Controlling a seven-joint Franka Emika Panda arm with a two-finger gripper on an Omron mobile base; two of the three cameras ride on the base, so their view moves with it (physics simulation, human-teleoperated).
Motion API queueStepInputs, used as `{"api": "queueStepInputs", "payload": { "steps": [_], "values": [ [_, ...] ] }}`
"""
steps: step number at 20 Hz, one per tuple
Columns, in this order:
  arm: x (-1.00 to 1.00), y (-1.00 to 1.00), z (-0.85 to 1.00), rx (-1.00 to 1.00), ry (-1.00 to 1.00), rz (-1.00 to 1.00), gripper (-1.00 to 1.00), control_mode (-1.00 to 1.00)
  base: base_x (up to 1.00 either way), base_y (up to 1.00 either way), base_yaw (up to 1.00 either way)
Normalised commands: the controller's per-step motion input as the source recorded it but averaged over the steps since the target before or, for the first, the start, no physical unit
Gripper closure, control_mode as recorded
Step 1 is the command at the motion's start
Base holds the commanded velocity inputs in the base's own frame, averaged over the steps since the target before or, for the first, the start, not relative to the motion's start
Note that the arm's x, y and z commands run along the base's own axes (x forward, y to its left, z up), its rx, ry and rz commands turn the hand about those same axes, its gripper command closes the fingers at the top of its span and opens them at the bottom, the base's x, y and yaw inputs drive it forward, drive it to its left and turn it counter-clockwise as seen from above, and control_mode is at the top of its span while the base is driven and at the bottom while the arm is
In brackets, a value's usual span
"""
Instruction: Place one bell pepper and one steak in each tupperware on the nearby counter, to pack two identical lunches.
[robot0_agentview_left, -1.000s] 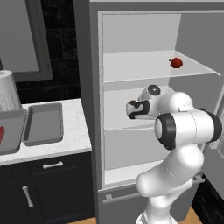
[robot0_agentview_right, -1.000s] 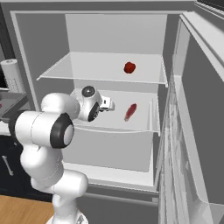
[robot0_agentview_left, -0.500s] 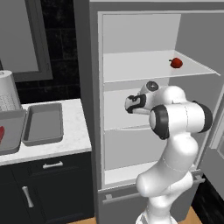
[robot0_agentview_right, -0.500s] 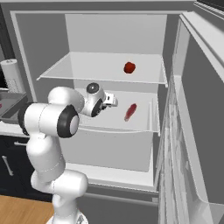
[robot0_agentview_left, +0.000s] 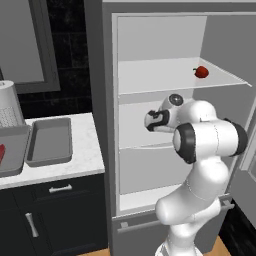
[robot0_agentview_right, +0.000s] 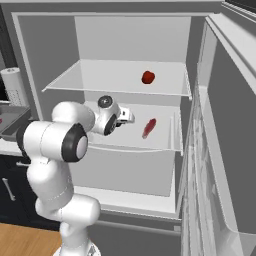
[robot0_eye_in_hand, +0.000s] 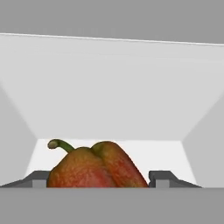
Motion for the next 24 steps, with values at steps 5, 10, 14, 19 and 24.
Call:
{"api": "queueStepInputs", "payload": {
  "steps": [5,10,14,19,24],
  "values": [
    [-0.99,0.02,0.04,0.00,-0.03,0.00,1.00,-1.00,0.00,0.00,0.00],
    [-1.00,0.00,0.69,0.01,0.00,0.00,1.00,-1.00,0.00,0.00,0.00],
    [-1.00,0.00,0.68,0.00,0.00,0.00,1.00,-1.00,0.00,0.00,0.00],
    [-1.00,0.00,0.56,0.00,0.00,0.00,1.00,-1.00,0.00,0.00,0.00],
    [-1.00,0.00,0.31,0.00,0.00,0.00,1.00,-1.00,0.00,0.00,0.00]
  ]
}}
